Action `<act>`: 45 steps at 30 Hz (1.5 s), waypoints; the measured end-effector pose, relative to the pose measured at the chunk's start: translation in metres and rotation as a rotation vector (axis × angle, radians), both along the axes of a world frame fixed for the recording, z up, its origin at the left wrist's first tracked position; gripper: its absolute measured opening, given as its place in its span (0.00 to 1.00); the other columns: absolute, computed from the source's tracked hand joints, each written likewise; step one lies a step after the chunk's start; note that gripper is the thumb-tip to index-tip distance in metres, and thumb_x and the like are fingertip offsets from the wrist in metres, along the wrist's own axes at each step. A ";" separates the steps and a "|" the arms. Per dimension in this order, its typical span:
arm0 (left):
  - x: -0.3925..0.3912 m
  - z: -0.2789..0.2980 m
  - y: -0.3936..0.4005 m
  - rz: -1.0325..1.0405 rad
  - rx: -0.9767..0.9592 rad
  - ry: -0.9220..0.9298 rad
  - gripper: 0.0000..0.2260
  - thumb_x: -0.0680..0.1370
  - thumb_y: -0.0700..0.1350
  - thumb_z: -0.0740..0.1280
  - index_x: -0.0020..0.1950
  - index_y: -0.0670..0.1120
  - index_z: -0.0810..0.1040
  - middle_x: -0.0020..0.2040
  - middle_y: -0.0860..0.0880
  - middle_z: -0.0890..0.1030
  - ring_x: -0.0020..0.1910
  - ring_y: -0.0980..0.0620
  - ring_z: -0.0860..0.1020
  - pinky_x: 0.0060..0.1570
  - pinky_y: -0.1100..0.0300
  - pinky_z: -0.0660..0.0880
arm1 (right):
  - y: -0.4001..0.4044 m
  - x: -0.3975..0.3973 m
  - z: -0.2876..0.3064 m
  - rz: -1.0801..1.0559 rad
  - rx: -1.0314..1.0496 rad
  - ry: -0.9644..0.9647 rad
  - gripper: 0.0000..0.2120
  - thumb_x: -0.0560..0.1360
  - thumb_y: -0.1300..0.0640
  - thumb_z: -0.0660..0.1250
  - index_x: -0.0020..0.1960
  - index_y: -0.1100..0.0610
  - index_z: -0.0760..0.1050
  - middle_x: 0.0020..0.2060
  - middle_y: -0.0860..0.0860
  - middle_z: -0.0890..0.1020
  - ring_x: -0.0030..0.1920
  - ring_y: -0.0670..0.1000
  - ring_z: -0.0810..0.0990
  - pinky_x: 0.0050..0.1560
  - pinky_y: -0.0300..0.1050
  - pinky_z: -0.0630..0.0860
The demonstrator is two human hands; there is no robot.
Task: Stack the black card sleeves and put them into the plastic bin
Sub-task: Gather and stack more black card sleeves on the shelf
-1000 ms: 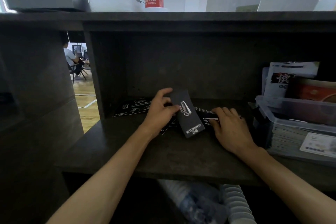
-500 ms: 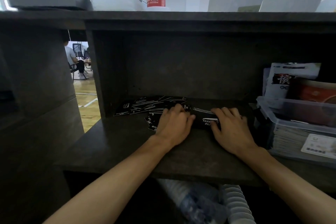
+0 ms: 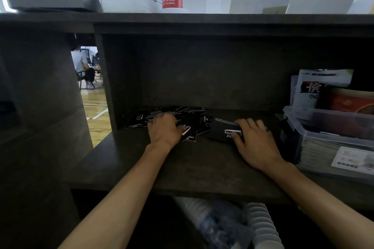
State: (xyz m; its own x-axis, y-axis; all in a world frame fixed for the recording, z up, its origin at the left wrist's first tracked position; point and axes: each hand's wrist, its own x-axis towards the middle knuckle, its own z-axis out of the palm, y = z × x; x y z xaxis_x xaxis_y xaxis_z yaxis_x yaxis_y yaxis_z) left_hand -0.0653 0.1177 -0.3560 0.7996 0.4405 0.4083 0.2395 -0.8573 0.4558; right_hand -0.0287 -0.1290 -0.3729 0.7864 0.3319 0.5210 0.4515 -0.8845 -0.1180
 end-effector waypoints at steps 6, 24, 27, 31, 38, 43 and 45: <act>-0.003 0.014 -0.002 -0.378 -0.987 -0.415 0.21 0.78 0.34 0.64 0.67 0.52 0.68 0.54 0.48 0.80 0.53 0.55 0.79 0.50 0.60 0.77 | 0.000 0.000 0.000 -0.011 -0.003 -0.002 0.19 0.80 0.44 0.58 0.69 0.49 0.67 0.61 0.49 0.74 0.61 0.52 0.69 0.59 0.56 0.72; 0.003 -0.014 -0.043 -0.414 0.176 -0.160 0.14 0.82 0.53 0.60 0.53 0.48 0.82 0.54 0.48 0.77 0.51 0.51 0.77 0.60 0.49 0.72 | 0.001 -0.002 0.001 -0.017 -0.067 -0.035 0.20 0.80 0.45 0.58 0.70 0.48 0.66 0.64 0.49 0.73 0.65 0.53 0.67 0.62 0.60 0.68; 0.006 -0.011 -0.025 -0.228 0.214 -0.065 0.12 0.82 0.51 0.60 0.60 0.48 0.78 0.56 0.46 0.79 0.57 0.47 0.76 0.60 0.49 0.71 | 0.001 -0.001 0.000 -0.002 -0.058 -0.008 0.20 0.81 0.46 0.58 0.71 0.49 0.65 0.64 0.49 0.72 0.64 0.52 0.68 0.61 0.59 0.71; 0.002 -0.012 -0.019 -0.162 0.314 0.047 0.11 0.81 0.54 0.62 0.53 0.49 0.80 0.52 0.48 0.80 0.58 0.47 0.74 0.61 0.49 0.67 | 0.000 0.000 0.000 0.005 -0.022 -0.010 0.19 0.80 0.47 0.59 0.70 0.49 0.66 0.62 0.49 0.73 0.62 0.52 0.68 0.59 0.58 0.72; 0.009 -0.010 -0.017 -0.090 0.213 0.135 0.24 0.75 0.62 0.68 0.63 0.47 0.75 0.62 0.44 0.76 0.64 0.43 0.73 0.64 0.48 0.69 | 0.001 -0.001 0.000 0.004 -0.005 -0.018 0.19 0.80 0.47 0.60 0.69 0.50 0.67 0.61 0.50 0.73 0.62 0.53 0.69 0.60 0.58 0.72; 0.013 -0.005 -0.008 -0.035 0.044 0.237 0.27 0.70 0.66 0.71 0.57 0.46 0.77 0.63 0.42 0.75 0.64 0.41 0.72 0.63 0.46 0.70 | 0.000 -0.001 0.000 0.002 -0.002 -0.017 0.18 0.80 0.47 0.59 0.69 0.49 0.67 0.61 0.49 0.73 0.62 0.52 0.69 0.60 0.57 0.71; 0.012 -0.004 -0.007 -0.065 0.013 0.180 0.24 0.71 0.62 0.72 0.59 0.47 0.77 0.62 0.44 0.76 0.62 0.43 0.74 0.62 0.47 0.72 | 0.001 -0.001 0.000 0.000 -0.002 -0.020 0.18 0.80 0.48 0.60 0.69 0.50 0.67 0.61 0.50 0.74 0.62 0.52 0.69 0.60 0.57 0.71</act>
